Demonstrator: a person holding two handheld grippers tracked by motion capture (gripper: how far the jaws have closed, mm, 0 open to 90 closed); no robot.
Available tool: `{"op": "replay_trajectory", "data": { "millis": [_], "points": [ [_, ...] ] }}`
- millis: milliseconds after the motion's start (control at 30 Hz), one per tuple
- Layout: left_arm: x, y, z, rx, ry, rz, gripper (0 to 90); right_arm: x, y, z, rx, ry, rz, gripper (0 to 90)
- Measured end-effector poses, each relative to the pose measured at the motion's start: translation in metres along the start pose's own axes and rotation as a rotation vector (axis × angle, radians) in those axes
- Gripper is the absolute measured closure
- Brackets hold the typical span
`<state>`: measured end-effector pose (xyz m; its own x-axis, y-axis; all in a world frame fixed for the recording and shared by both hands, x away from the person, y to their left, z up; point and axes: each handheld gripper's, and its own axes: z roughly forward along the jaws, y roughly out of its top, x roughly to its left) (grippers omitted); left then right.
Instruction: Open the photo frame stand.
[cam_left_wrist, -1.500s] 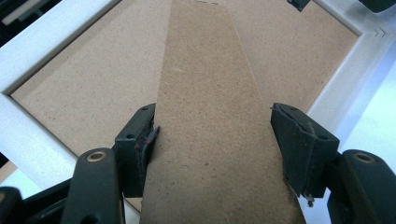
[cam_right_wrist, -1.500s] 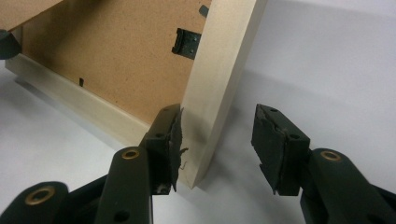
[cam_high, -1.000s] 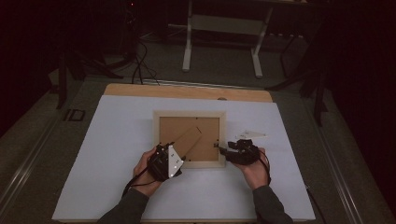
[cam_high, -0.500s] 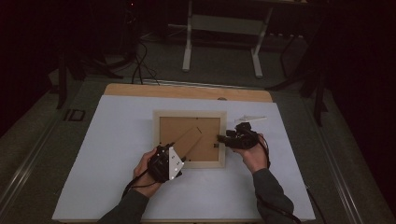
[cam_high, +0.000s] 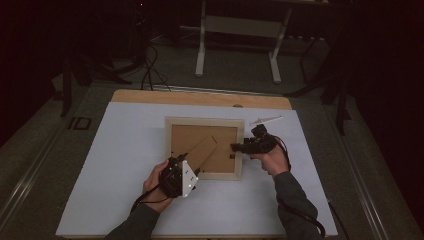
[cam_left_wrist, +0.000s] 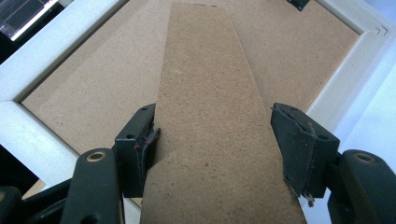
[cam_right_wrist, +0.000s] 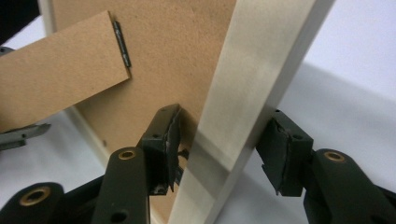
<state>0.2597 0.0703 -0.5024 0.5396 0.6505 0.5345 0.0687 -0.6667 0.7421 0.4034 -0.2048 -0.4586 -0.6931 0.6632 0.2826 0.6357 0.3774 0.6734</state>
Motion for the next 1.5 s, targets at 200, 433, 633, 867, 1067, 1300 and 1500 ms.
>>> {"op": "replay_trajectory", "data": {
  "millis": [200,433,633,867,1067,1300,1500],
  "points": [
    [0.0,-0.001,0.0,-0.008,0.003,0.004,36.8,-0.003,0.001,-0.001,0.007,0.022,0.011,52.7],
    [-0.001,-0.003,0.001,-0.014,0.009,0.002,36.6,-0.004,-0.002,-0.007,0.005,0.016,0.004,58.9],
    [-0.001,-0.003,0.001,-0.02,0.008,-0.002,36.4,-0.003,-0.003,-0.008,-0.004,0.007,-0.003,59.1],
    [0.006,-0.006,0.002,-0.009,-0.046,-0.051,36.0,-0.001,-0.005,-0.008,-0.019,0.002,0.004,59.4],
    [0.011,-0.005,0.002,-0.01,-0.095,-0.091,33.4,0.0,-0.006,-0.009,-0.029,-0.001,0.005,59.6],
    [0.024,-0.003,0.0,-0.009,-0.177,-0.195,31.9,0.001,-0.006,-0.01,-0.031,-0.003,0.004,59.6],
    [0.041,-0.004,0.002,0.025,-0.315,-0.34,33.2,0.002,-0.007,-0.011,-0.034,-0.006,-0.006,59.6]
  ]
}}
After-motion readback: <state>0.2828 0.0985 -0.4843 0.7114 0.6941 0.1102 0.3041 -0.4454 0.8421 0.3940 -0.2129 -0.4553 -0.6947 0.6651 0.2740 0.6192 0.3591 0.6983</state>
